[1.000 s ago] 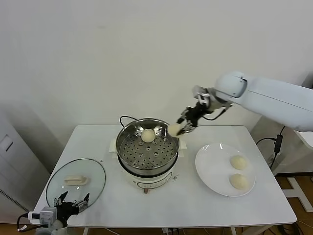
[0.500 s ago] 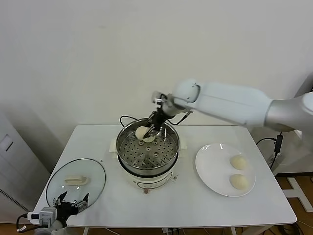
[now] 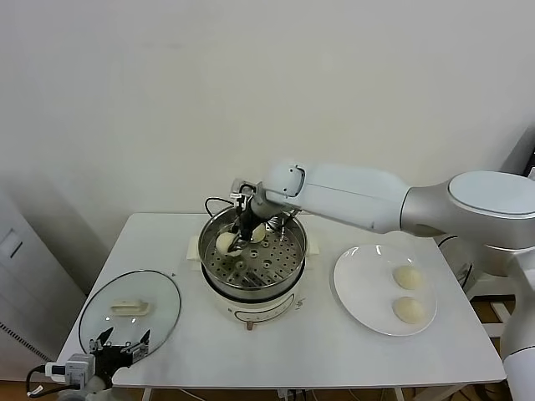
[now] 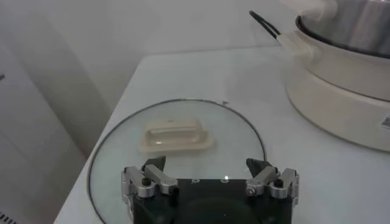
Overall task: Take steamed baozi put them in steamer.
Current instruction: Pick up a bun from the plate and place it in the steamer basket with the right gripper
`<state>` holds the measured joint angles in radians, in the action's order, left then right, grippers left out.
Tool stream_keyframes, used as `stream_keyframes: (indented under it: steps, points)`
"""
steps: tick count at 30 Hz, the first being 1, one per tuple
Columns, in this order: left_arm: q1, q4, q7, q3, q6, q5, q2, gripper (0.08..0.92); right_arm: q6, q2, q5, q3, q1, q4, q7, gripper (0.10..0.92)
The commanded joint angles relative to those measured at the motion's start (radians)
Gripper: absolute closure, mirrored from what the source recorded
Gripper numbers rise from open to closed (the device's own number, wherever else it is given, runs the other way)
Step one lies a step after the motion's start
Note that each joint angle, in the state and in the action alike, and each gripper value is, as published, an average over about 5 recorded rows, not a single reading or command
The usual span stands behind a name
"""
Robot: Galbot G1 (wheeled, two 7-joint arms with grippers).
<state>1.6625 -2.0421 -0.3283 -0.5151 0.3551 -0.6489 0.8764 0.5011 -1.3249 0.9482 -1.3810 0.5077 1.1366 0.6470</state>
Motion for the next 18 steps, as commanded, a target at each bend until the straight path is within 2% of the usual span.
stream_keyframes:
  steps: [1, 4, 12, 15, 18]
  points:
    - [0.009, 0.0, 0.001, -0.005, -0.002, 0.0, 0.005, 0.177, 0.021, -0.029, -0.004, 0.001, -0.027, -0.02, -0.027, 0.575]
    - [0.014, -0.001, 0.001, -0.008, -0.004, 0.0, 0.007, 0.177, 0.024, -0.03, -0.003, 0.004, -0.031, -0.02, -0.038, 0.55]
    - [0.025, -0.002, 0.001, -0.015, -0.009, 0.0, 0.008, 0.177, 0.035, -0.01, 0.009, 0.021, 0.0, -0.007, -0.04, 0.332]
    - [0.027, -0.003, 0.002, -0.017, -0.01, 0.0, 0.008, 0.177, 0.026, 0.036, 0.013, 0.02, 0.051, 0.018, 0.004, 0.252]
    - [0.027, -0.003, 0.002, -0.018, -0.01, 0.0, 0.006, 0.177, 0.003, 0.124, 0.008, -0.008, 0.139, 0.061, 0.098, 0.211]
